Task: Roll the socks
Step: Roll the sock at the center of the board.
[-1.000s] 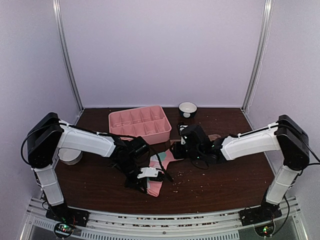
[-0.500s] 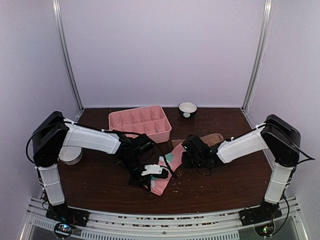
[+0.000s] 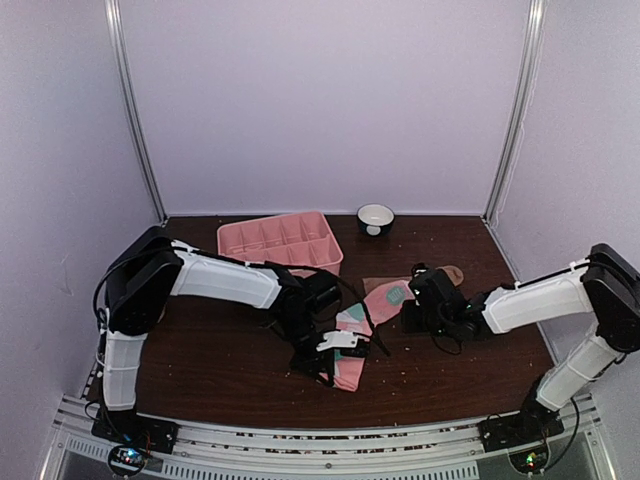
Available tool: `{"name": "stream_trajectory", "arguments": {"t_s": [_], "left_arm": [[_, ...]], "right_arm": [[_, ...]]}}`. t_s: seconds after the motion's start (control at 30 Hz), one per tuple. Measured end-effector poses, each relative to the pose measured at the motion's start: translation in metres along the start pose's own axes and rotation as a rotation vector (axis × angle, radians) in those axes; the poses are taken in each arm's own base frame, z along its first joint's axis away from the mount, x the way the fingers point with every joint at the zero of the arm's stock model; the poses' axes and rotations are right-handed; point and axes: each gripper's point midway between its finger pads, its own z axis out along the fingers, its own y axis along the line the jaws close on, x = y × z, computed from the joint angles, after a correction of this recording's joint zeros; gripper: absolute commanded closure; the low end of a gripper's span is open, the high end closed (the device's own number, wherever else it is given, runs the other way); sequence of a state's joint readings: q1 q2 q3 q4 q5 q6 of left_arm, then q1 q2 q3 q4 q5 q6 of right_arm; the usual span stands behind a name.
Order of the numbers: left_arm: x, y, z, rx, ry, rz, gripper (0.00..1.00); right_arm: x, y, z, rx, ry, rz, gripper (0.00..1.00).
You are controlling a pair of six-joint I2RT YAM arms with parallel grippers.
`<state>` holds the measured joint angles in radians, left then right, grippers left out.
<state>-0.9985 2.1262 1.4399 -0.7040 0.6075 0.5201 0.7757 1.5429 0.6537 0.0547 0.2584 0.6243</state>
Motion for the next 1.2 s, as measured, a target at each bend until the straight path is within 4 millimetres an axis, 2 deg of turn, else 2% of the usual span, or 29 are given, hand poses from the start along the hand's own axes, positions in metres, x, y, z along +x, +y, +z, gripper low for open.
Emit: {"name": "stream_trajectory", "arguments": {"t_s": [0.1,0.17,0.27,0.4,0.53,0.63,0.73,0.87,1.03,1.2], "left_arm": [[-0.003,-0.002,0.0,0.021,-0.013,-0.01,1.0],[-0.002,-0.002,0.0,0.029,-0.02,-0.02,1.0],[0.0,-0.003,-0.001,0.05,-0.034,-0.046,1.0],[0.003,-0.002,-0.004,0.072,-0.052,-0.084,0.98],[0.005,0.0,-0.004,0.099,-0.074,-0.125,0.98],[0.006,0.001,-0.005,0.122,-0.09,-0.151,0.98],[0.006,0.002,-0.005,0.139,-0.101,-0.168,0.97],[0.006,0.001,-0.005,0.155,-0.109,-0.18,0.97],[0.008,0.002,-0.007,0.159,-0.108,-0.192,0.95],[0.01,0.002,-0.008,0.163,-0.108,-0.2,0.92]], "right_arm": [[0.0,0.001,-0.021,-0.099,-0.072,-0.017,0.47],[0.007,0.001,-0.034,-0.171,-0.115,-0.024,0.44],[0.038,0.01,-0.05,-0.3,-0.128,-0.092,0.39],[0.076,0.046,-0.069,-0.484,-0.092,-0.227,0.39],[0.103,0.087,-0.088,-0.655,-0.074,-0.333,0.39],[0.118,0.108,-0.091,-0.734,-0.055,-0.376,0.4],[0.125,0.131,-0.089,-0.79,-0.049,-0.404,0.42],[0.12,0.157,-0.088,-0.836,-0.084,-0.42,0.48],[0.114,0.168,-0.09,-0.851,-0.116,-0.44,0.51],[0.117,0.169,-0.088,-0.854,-0.115,-0.444,0.49]]}}
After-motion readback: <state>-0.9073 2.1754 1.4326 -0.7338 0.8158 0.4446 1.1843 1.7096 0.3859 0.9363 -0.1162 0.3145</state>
